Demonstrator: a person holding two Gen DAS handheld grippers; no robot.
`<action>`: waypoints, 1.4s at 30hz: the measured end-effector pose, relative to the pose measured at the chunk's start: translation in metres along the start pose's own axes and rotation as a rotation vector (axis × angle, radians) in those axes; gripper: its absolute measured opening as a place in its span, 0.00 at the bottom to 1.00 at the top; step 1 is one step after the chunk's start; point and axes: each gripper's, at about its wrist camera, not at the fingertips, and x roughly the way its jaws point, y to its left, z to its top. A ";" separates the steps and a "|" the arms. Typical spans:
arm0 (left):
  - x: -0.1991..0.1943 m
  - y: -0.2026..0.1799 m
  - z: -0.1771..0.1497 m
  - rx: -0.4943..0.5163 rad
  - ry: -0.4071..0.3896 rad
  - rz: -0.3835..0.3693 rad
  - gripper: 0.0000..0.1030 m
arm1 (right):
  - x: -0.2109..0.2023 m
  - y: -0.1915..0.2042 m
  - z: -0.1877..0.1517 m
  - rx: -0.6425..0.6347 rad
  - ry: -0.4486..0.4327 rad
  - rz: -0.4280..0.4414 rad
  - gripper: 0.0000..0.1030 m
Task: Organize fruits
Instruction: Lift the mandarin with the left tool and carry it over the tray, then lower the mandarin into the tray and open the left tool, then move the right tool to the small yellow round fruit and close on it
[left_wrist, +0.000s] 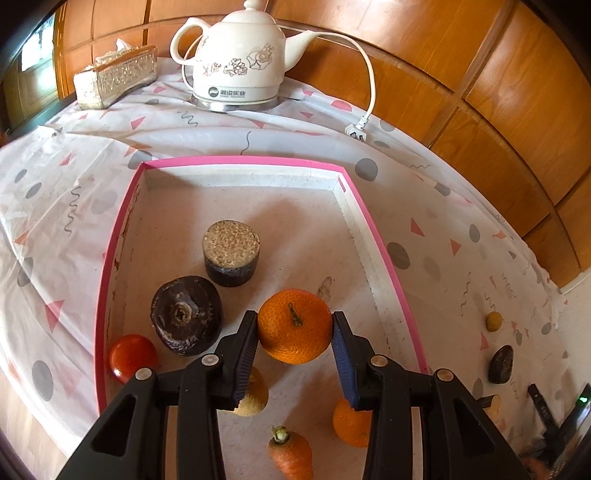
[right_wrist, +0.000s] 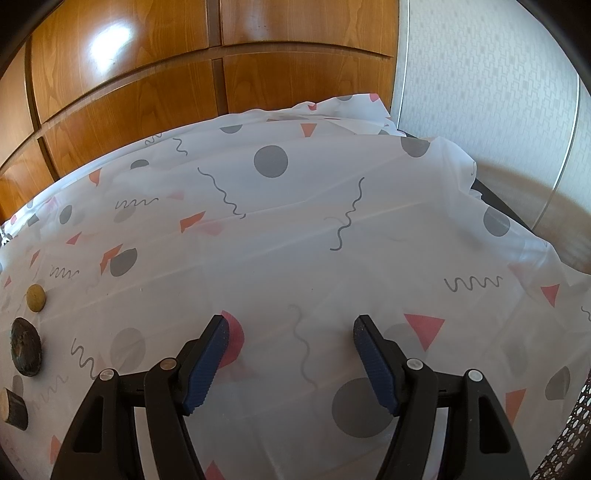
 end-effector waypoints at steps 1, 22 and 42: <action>-0.001 0.000 -0.001 0.003 -0.006 0.003 0.38 | 0.000 0.000 0.000 0.000 0.000 0.000 0.69; -0.061 -0.004 -0.008 -0.011 -0.129 -0.046 0.44 | -0.002 0.001 -0.002 -0.012 -0.001 -0.009 0.69; -0.083 0.009 -0.028 -0.018 -0.132 -0.039 0.45 | -0.007 0.013 -0.001 -0.025 0.042 0.020 0.69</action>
